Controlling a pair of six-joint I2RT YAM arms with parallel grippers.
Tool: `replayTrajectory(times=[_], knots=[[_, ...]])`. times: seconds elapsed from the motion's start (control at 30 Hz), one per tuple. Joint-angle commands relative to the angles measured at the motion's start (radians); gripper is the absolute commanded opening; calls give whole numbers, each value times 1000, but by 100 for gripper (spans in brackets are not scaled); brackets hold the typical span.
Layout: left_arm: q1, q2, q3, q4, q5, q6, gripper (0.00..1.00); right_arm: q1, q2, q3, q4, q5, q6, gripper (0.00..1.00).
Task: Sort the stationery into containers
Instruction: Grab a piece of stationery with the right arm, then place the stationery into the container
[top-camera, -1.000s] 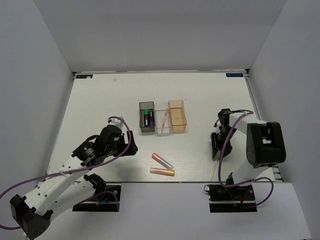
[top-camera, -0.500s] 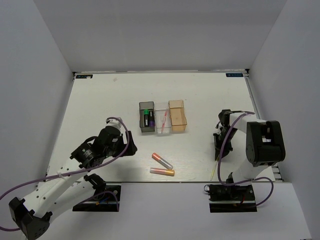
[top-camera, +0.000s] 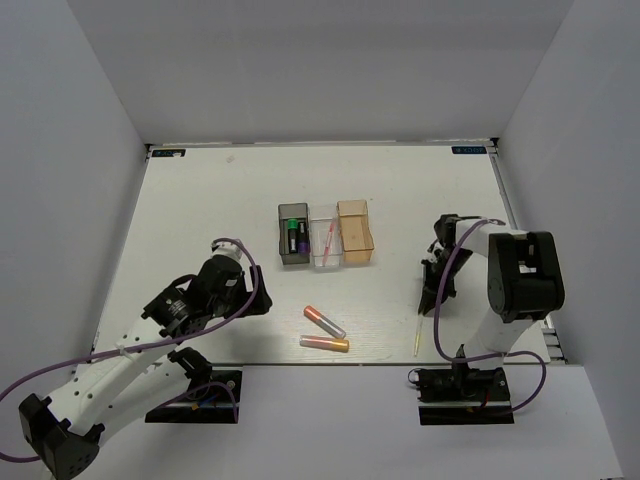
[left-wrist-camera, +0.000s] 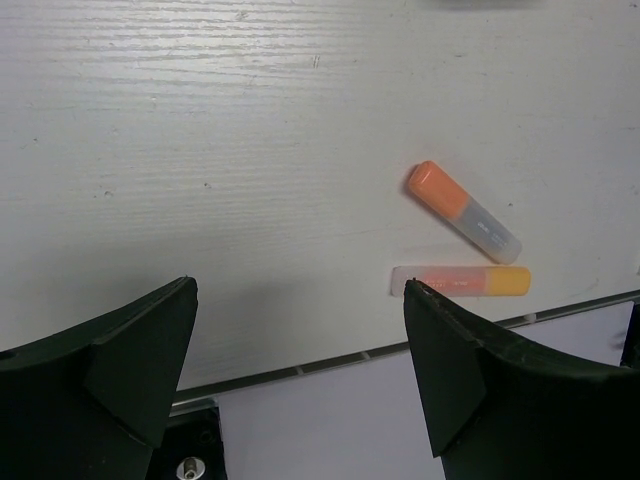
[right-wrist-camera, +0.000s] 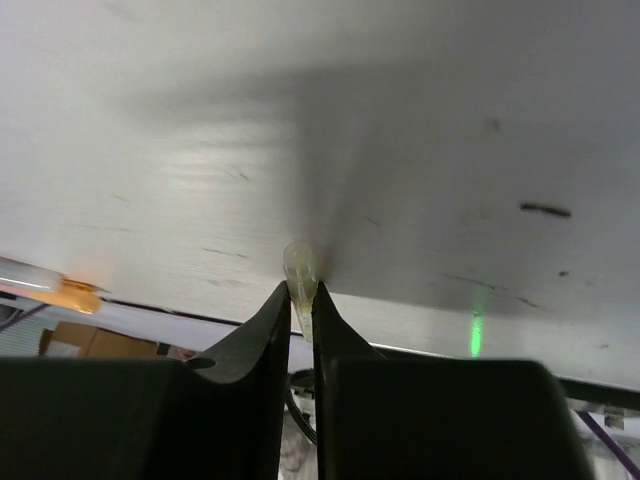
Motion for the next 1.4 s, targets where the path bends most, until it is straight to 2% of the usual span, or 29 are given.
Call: replayTrajectory(times=[0.0, 0.63, 0.77, 0.97, 1.17, 1.37], knots=[[-3, -7, 8, -15, -19, -8, 94, 5, 31, 55, 239, 26, 26, 7], [-3, 61, -31, 56, 22, -30, 94, 8, -64, 284, 193, -65, -14, 6], [-2, 68, -25, 56, 25, -30, 94, 8, -73, 337, 149, -133, -17, 6], [-2, 79, -20, 71, 39, -30, 94, 21, -98, 495, 107, -316, 16, 6], [-11, 139, -26, 129, 58, -50, 94, 97, -6, 699, 182, -401, 128, 4], [-61, 211, -5, 151, 9, -74, 93, 231, 163, 876, 310, -329, 156, 2]])
